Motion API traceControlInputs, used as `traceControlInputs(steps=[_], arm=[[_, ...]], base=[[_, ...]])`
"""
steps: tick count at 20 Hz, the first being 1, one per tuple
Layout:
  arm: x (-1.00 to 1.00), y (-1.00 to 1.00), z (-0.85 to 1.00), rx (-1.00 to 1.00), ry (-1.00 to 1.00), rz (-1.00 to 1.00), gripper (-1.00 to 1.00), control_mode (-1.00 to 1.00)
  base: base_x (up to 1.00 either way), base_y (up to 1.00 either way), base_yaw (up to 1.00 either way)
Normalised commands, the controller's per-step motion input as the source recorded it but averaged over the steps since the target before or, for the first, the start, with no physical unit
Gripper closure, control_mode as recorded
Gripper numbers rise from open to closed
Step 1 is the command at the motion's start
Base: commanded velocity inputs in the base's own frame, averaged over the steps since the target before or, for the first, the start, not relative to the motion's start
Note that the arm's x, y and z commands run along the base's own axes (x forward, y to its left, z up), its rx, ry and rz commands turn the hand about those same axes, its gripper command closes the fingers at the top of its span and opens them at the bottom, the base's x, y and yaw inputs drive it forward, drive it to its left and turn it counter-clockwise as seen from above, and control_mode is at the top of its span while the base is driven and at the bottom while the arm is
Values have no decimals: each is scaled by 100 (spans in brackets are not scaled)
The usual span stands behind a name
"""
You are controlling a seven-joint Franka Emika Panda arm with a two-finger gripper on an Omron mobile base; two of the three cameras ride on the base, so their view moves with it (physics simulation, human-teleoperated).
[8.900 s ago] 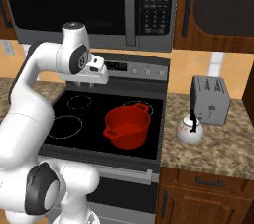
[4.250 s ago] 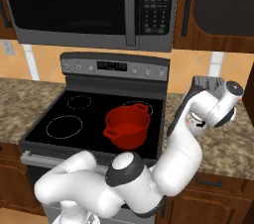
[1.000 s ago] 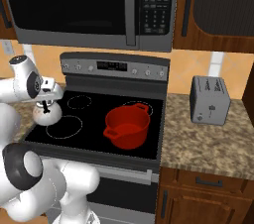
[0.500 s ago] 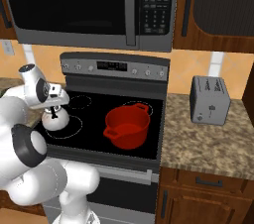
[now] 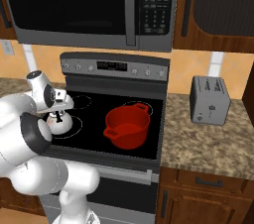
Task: Pick the kettle from the counter and place it on a stove burner. Then turn the burner on.
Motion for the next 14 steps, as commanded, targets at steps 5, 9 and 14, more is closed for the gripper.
traceControlInputs(steps=[5,9,14], arm=[[21,-5,-1,0,-4,0,100,-100],[0,0,0,0,0,0,-100,-100],[0,0,2,0,0,0,-100,-100]], base=[[0,0,0],[0,0,0],[0,0,0]])
